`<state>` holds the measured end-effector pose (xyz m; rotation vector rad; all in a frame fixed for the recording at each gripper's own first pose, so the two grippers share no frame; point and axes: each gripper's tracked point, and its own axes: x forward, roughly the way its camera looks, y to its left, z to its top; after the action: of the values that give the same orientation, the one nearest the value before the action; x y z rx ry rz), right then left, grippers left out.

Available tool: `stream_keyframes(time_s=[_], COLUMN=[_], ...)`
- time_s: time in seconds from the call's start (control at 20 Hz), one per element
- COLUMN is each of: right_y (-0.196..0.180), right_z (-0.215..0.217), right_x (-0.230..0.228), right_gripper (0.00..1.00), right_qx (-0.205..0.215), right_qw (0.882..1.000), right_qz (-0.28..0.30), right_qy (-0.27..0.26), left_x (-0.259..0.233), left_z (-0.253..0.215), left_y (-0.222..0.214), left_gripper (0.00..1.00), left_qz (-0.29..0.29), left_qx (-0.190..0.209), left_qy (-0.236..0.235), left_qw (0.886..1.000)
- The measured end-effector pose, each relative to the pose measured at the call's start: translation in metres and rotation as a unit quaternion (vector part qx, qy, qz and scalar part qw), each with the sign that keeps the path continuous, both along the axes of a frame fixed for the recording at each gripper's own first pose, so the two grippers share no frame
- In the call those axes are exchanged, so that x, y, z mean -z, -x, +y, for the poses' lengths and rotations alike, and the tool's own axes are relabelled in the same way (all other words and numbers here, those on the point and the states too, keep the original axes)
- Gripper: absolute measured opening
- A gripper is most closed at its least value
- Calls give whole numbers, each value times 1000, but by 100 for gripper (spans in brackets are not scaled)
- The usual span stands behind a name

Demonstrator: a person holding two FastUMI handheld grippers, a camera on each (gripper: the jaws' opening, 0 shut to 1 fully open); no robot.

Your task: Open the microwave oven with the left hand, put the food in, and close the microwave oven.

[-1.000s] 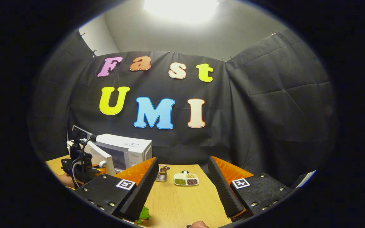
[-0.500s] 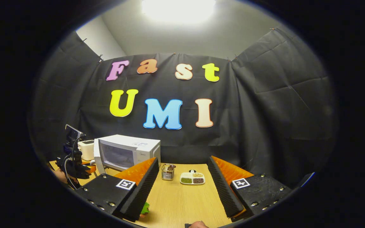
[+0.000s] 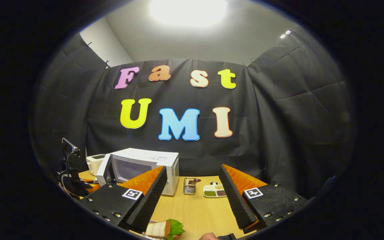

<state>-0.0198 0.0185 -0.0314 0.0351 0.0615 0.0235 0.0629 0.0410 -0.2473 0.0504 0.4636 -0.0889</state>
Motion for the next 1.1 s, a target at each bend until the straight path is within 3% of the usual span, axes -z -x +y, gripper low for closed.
stream_keyframes(time_s=[0.7, 1.1], right_y=[-9, -22], right_z=[110, 145], right_x=[3, 2], right_gripper=[95, 95], right_qx=[-6, -17], right_qw=[1000, 1000], right_qz=[-1, 2], right_qy=[-4, 2], left_x=[5, 8], left_z=[93, 144], left_y=[21, 26], left_gripper=[11, 10], left_qz=[-7, -13], left_qx=[34, 17], left_qy=[1, 11], left_qw=[999, 1000])
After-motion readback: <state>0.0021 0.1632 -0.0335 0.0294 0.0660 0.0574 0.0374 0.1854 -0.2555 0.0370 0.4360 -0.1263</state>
